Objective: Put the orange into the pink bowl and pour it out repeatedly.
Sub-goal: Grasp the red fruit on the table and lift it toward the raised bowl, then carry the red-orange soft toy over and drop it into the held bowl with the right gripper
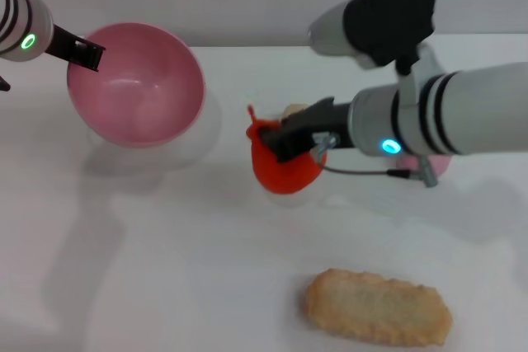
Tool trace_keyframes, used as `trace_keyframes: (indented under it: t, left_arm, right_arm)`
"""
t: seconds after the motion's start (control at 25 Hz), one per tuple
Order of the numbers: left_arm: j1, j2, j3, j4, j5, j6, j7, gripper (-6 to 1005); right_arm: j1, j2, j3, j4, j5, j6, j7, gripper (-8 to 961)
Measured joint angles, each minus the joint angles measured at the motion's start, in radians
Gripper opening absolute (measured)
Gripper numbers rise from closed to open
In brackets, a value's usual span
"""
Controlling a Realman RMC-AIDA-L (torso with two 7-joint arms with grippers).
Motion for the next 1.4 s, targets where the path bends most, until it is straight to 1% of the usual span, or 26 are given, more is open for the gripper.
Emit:
trace_keyframes:
  t: [0.16,0.32,0.36,0.44,0.56,0.72,0.96,1.28,1.4]
  left_arm:
    - [0.001,-0.002,0.01,-0.001,-0.007,0.0,0.001,45]
    - [-0.001,-0.004,0.064,-0.002,-0.029,0.0,0.0,45]
    - [-0.006,-0.004,0.087,-0.002,-0.053,0.0,0.0,45]
    - [-0.009,-0.005,0.097,-0.001,-0.068,0.0,0.0,45]
    - [-0.02,-0.005,0.141,0.006,-0.117,0.011,0.002,45]
    - [-0.039,-0.008,0.182,0.006,-0.135,0.016,-0.002,45]
    - [-0.053,-0.01,0.197,0.008,-0.147,0.017,-0.003,45]
    - [-0.054,-0.008,0.195,0.01,-0.149,0.02,0.0,45]
    - [-0.054,-0.008,0.196,0.01,-0.149,0.022,0.0,45]
  right_arm:
    - [-0.026,0.001,0.042,-0.126,-0.05,0.054,0.0,59]
    - [-0.032,0.002,0.063,-0.236,-0.091,0.074,0.0,46]
    - [-0.024,0.0,0.066,-0.263,-0.097,0.074,0.0,47]
    - [-0.02,-0.001,0.067,-0.27,-0.098,0.073,0.0,47]
    - [-0.009,-0.002,0.068,-0.275,-0.103,0.065,0.0,48]
    - [-0.003,0.0,0.069,-0.267,-0.112,0.052,0.0,47]
    - [-0.014,0.002,0.067,-0.261,-0.104,0.042,0.002,46]
    - [-0.02,0.003,0.06,-0.259,-0.104,0.046,0.007,172]
    - [-0.03,0.004,0.074,-0.266,-0.118,0.047,0.025,293]
